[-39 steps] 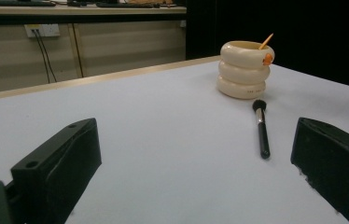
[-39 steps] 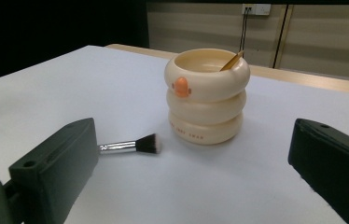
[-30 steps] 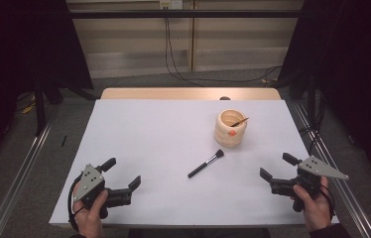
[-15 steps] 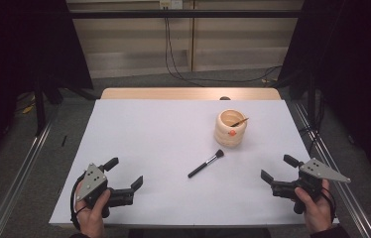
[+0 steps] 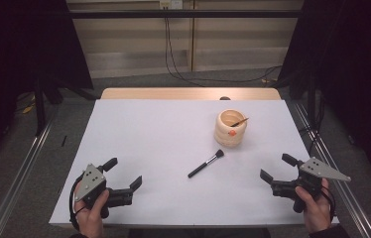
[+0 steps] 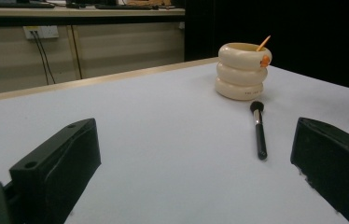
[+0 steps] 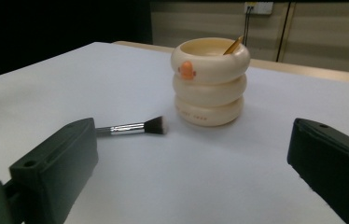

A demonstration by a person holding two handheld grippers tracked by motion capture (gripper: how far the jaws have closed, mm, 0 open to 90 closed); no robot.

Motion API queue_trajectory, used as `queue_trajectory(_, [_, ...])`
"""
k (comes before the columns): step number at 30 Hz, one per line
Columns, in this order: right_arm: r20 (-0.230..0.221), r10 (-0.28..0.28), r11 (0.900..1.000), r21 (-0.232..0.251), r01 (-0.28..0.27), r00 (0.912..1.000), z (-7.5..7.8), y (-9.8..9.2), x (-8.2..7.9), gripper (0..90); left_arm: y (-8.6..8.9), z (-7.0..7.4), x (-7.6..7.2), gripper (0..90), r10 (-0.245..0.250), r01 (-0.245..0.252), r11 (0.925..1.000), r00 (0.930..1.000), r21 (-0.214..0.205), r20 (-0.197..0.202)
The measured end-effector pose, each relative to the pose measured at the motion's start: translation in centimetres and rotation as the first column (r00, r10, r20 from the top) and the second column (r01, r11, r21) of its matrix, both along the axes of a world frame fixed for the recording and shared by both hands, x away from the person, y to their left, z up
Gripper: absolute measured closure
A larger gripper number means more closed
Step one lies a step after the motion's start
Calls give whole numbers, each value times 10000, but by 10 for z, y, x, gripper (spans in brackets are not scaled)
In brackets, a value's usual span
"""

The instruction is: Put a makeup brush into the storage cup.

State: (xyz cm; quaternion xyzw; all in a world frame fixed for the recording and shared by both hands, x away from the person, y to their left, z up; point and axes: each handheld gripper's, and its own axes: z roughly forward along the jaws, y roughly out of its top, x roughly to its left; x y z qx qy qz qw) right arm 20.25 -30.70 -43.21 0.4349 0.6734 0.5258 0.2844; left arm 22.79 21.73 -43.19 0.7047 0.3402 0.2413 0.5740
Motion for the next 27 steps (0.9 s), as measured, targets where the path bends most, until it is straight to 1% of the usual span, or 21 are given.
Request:
queue_trajectory(1, [110,-87,10000,-1,87,9999,0,0,1,16,-1,0,0,9,-22,22,10000,10000,25,8])
queue_trajectory(2, [66,-31,10000,33,31,10000,1,-1,2,14,-1,0,0,10,-16,16,10000,10000,38,-5])
queue_trajectory(3, [32,17,9999,140,-18,10000,1,0,3,14,-1,0,0,12,-44,44,9999,10000,119,-4])
queue_trajectory(5, [69,153,9998,106,-154,9999,3,1,5,18,-2,0,-1,11,-50,46,9995,9999,327,114])
queue_trajectory(7, [112,292,9994,177,-294,9995,5,4,9,18,-3,0,-1,10,-131,129,9995,9999,286,77])
queue_trajectory(9, [236,456,9989,61,-458,9987,7,7,12,12,-3,1,0,9,-70,66,9995,9999,325,127])
queue_trajectory(11, [274,516,9986,61,-518,9983,9,9,16,9,-3,1,0,11,-71,70,9998,9999,181,81])
queue_trajectory(12, [319,517,9986,44,-518,9982,9,9,17,7,-3,1,0,10,-53,51,9998,10000,188,70])
queue_trajectory(13, [305,427,9989,154,-432,9986,10,10,19,5,-2,1,1,10,-34,32,9998,10000,193,62])
queue_trajectory(14, [306,556,9983,140,-560,9980,10,11,21,5,-3,0,1,11,-28,27,9999,10000,131,59])
queue_trajectory(15, [311,557,9984,101,-561,9980,10,12,23,6,-3,0,2,10,-26,25,9999,10000,167,65])
queue_trajectory(16, [300,677,9976,85,-680,9973,11,13,26,6,-2,0,2,11,-77,76,9998,9999,186,66])
queue_trajectory(19, [489,850,9964,-49,-848,9952,15,17,34,15,-3,0,2,11,-90,88,9998,9999,187,68])
queue_trajectory(22, [501,1044,9945,14,-1046,9933,20,23,41,15,-3,1,2,11,-16,15,9998,10000,184,53])
queue_trajectory(23, [599,1101,9939,-36,-1101,9921,21,25,44,16,-3,1,2,11,-12,11,9998,10000,193,59])
queue_trajectory(25, [638,1200,9927,5,-1203,9907,24,29,49,16,-3,0,2,11,-27,26,9999,10000,148,56])
queue_trajectory(27, [690,1322,9912,-53,-1321,9888,26,33,54,19,-2,0,2,11,17,-17,9999,10000,114,27])
